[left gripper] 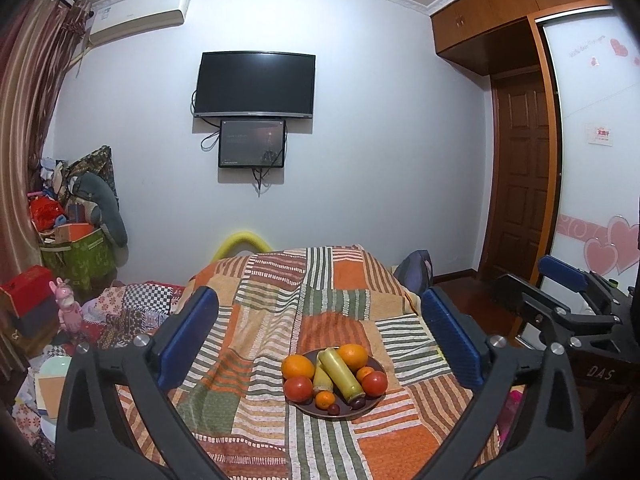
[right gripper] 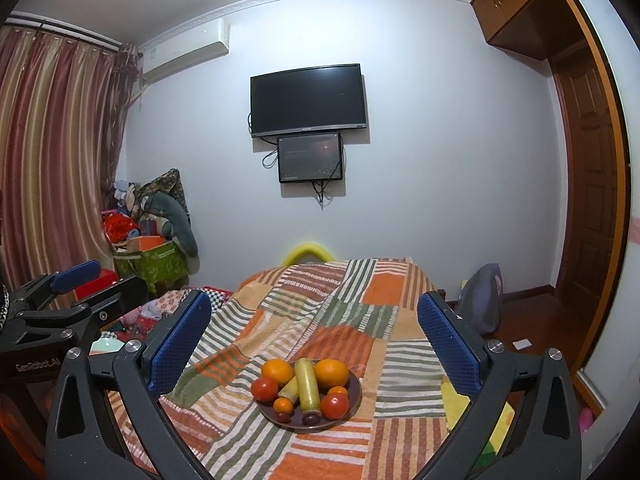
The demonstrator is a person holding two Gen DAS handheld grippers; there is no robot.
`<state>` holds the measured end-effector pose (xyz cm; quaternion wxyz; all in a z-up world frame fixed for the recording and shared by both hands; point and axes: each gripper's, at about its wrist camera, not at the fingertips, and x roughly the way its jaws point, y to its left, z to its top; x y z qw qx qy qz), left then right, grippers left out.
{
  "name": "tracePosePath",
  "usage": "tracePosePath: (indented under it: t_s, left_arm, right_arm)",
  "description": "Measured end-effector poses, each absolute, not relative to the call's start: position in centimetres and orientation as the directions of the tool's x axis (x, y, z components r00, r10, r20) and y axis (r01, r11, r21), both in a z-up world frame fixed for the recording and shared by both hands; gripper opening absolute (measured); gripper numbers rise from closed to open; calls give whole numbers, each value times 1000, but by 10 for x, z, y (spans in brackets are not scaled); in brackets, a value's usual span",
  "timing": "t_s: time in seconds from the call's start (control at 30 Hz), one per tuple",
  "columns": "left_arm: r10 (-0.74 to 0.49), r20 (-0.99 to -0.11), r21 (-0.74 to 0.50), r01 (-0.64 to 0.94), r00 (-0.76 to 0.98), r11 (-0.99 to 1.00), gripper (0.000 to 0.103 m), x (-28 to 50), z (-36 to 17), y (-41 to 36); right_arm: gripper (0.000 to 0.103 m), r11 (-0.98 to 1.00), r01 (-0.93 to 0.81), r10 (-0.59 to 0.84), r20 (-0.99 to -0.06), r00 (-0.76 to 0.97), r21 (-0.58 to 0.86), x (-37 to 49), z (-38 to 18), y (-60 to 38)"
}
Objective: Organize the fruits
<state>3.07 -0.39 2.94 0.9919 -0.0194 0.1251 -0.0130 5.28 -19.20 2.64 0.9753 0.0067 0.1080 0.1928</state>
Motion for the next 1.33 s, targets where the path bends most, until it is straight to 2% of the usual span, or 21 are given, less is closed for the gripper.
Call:
tracePosePath:
  t_s: [1.33]
  left_arm:
    - [-68,-289,-77,48,955,996,103,39,28,-3]
  right_arm:
    - [103,931,-360,363,-207,908,55,54,30,-195]
